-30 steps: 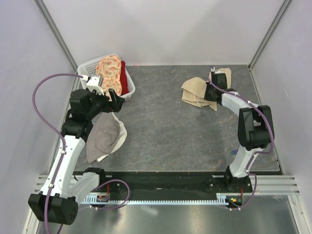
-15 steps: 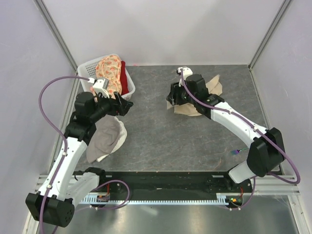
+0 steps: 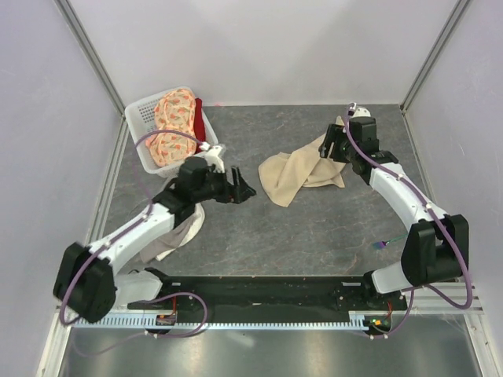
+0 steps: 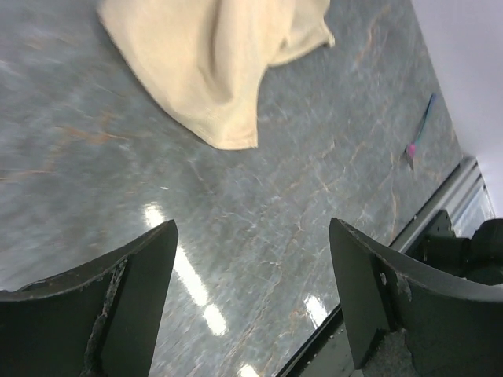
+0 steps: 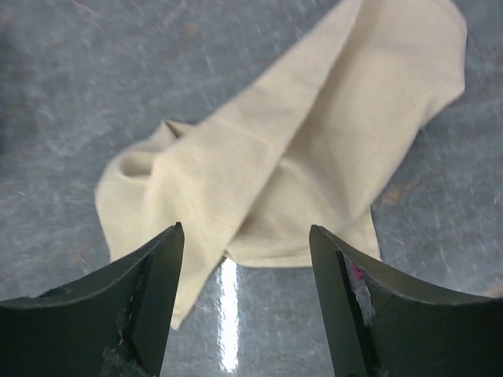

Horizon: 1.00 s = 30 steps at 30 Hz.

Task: Fold the napkin, place the utensils inside, and roll it up
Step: Move the napkin to the centre of the board, then flatten the napkin out

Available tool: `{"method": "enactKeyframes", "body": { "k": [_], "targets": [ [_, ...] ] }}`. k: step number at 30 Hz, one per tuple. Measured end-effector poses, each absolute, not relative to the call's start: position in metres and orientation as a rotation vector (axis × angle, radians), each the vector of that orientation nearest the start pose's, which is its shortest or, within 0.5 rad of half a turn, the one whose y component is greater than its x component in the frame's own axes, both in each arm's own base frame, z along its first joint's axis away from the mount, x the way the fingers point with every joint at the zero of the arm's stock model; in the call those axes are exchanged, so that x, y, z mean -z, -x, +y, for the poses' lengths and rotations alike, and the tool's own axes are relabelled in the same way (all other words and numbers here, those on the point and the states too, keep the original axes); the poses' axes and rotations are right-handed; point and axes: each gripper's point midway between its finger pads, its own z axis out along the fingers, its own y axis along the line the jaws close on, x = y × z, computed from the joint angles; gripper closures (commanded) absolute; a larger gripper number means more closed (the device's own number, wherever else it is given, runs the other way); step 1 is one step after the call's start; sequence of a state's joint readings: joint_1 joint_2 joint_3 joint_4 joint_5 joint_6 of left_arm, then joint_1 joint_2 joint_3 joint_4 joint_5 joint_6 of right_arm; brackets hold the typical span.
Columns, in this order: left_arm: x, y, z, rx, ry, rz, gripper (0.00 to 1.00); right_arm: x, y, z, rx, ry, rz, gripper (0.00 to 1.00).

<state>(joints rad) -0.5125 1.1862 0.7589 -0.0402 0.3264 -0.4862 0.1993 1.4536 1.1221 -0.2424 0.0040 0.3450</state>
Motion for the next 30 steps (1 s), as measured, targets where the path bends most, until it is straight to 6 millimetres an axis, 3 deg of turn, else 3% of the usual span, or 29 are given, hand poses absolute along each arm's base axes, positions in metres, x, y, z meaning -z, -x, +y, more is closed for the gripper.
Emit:
{"method": "enactKeyframes", "body": {
  "k": [9,15,18,25,30],
  "targets": [
    [-0.083,-0.265,-0.320,0.902,-0.399,2.325,0.27,-0.134,-0.401,0.093,-0.285,-0.176,2.276,0.31],
    [-0.068,-0.274,-0.377,0.810,-0.553,2.263,0.34,-0.106,-0.383,0.090,-0.272,-0.190,2.342,0.30],
    [-0.063,-0.284,-0.396,0.744,-0.622,2.217,0.38,-0.100,-0.375,0.087,-0.268,-0.197,2.356,0.31],
    [-0.044,-0.314,-0.405,0.584,-0.676,2.192,0.46,-0.121,-0.369,0.077,-0.273,-0.218,2.295,0.30],
    [-0.027,-0.314,-0.395,0.503,-0.704,2.227,0.47,-0.134,-0.370,0.071,-0.271,-0.233,2.256,0.30]
  ]
}}
